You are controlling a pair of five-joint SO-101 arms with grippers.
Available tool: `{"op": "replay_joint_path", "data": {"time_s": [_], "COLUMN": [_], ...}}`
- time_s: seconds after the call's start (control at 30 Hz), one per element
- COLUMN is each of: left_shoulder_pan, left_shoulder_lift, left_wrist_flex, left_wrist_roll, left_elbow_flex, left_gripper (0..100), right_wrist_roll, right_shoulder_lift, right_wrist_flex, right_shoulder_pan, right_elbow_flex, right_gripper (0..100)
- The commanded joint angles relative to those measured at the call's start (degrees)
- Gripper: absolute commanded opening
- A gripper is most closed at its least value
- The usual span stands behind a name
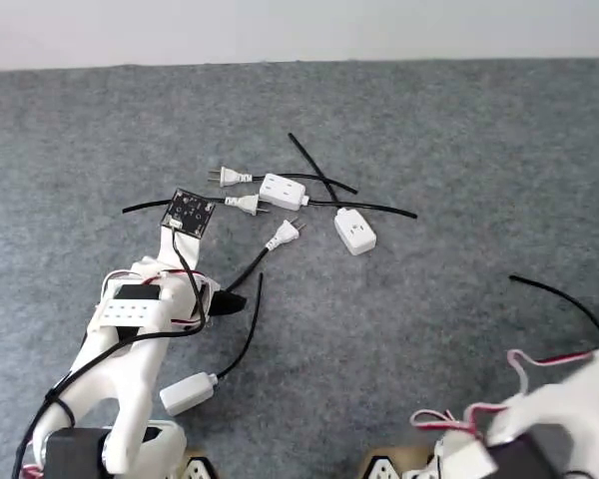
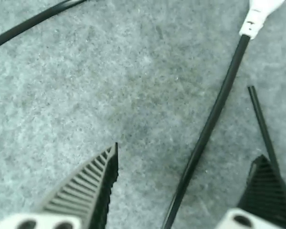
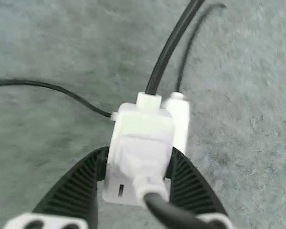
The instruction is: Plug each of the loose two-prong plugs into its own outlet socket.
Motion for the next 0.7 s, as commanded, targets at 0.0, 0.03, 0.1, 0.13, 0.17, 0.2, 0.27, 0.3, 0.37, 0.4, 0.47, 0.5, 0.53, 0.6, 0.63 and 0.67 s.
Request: {"op": "replay_joint_path", "data": {"time_s": [0.0, 0.03, 0.1, 0.13, 0.17, 0.2, 0.27, 0.3, 0.37, 0.4, 0.47, 0.5, 0.53, 0.6, 0.63, 0.67], "left_shoulder_pan": [-0.4, -0.4, -0.4, -0.4, -0.4, -0.4, -0.5, -0.5, -0.5, -0.5, -0.6, -0.7, -1.6, -4.1, -5.5, -6.6], "left_shoulder_lift": [-1.1, -1.1, -1.1, -1.1, -1.1, -1.1, -1.4, -1.6, -1.7, -1.7, -1.7, -1.8, -1.8, -2.5, -3.9, -5.5], "left_wrist_flex": [-0.9, -0.9, -1.0, -1.1, -1.1, -1.1, -1.1, -1.1, -1.1, -1.1, -0.9, -0.9, -0.9, -0.8, -0.8, -0.8], "left_wrist_roll": [0.5, 0.5, 0.5, 0.5, 0.5, 0.5, 0.5, 0.5, 0.5, 0.5, 0.5, 0.5, 0.5, 0.6, 1.1, 2.4], "left_elbow_flex": [-0.2, -0.2, -0.2, -0.2, -0.2, -0.2, -0.2, -0.2, -0.2, -0.3, -0.3, -0.3, -0.3, -0.5, -0.3, 0.0], "left_gripper": [40, 40, 40, 40, 40, 40, 40, 40, 40, 40, 40, 40, 40, 40, 40, 40], "right_wrist_roll": [2.0, 2.4, 4.5, 4.8, 4.3, 3.3, 0.4, -1.0, -4.4, -6.5, -10.2, -12.5, -14.8, -18.9, -21.2, -23.2], "right_shoulder_lift": [4.9, 6.1, 7.0, 6.9, 6.8, 6.5, 4.9, 3.9, 1.0, -0.7, -4.5, -6.5, -8.8, -13.7, -16.4, -18.9], "right_wrist_flex": [-5.5, -5.9, -5.2, -4.1, -2.6, -0.6, 5.0, 8.1, 13.4, 15.6, 19.3, 21.1, 22.9, 26.2, 27.9, 29.7], "right_shoulder_pan": [1.9, 1.6, 0.4, -0.2, -0.7, -1.1, -1.9, -2.2, -3.2, -3.8, -5.4, -6.8, -8.4, -12.2, -14.6, -17.3], "right_elbow_flex": [-0.4, -0.4, -1.2, -1.8, -2.6, -4.0, -7.3, -8.9, -11.8, -13.1, -14.6, -15.2, -15.4, -15.2, -15.0, -14.9], "right_gripper": [11.7, 15.8, 22.3, 23.7, 23.6, 22.9, 21.3, 20.6, 20.2, 20.2, 20.2, 20.2, 20.2, 20.2, 20.1, 20.1]}}
